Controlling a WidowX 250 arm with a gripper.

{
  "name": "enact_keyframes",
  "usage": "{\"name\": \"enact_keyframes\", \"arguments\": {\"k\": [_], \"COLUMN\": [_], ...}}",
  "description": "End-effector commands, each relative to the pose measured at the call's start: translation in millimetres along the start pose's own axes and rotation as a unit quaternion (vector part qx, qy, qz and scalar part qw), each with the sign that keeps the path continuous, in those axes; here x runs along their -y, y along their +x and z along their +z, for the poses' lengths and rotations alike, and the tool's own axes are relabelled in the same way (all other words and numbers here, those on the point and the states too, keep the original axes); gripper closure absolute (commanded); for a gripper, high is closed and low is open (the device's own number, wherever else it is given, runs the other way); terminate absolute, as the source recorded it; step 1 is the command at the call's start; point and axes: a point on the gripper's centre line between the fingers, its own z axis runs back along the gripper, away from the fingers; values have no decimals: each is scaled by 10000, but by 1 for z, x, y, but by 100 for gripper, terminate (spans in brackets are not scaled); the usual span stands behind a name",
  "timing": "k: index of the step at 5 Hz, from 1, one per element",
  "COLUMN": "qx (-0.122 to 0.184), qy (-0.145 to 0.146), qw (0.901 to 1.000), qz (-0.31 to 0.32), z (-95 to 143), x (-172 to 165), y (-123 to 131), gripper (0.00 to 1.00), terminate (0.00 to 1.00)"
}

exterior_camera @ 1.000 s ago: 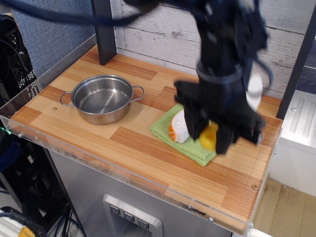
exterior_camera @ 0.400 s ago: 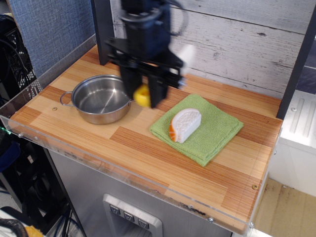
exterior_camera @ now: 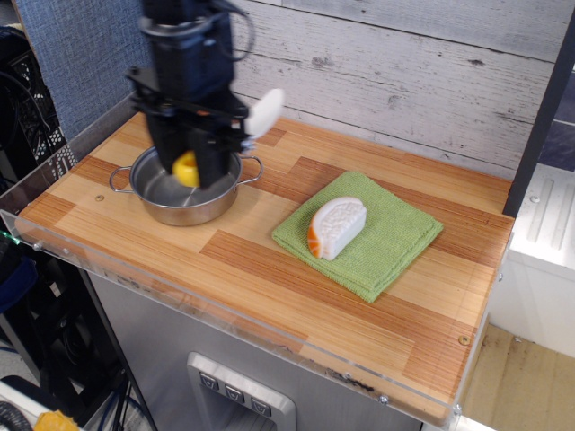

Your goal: Pick the knife on the table and fix near the bowl.

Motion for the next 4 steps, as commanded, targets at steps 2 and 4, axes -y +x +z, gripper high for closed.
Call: {"name": "enact_keyframes", "arguments": {"k": [2, 4], "qx": [189, -89], "qy": [229, 191], "qw": [9977, 9992], "qz": [613, 343], "z": [14, -4], "x": [-99, -142], "y": [-21, -22], "gripper": [100, 100], "terminate": [0, 0]}}
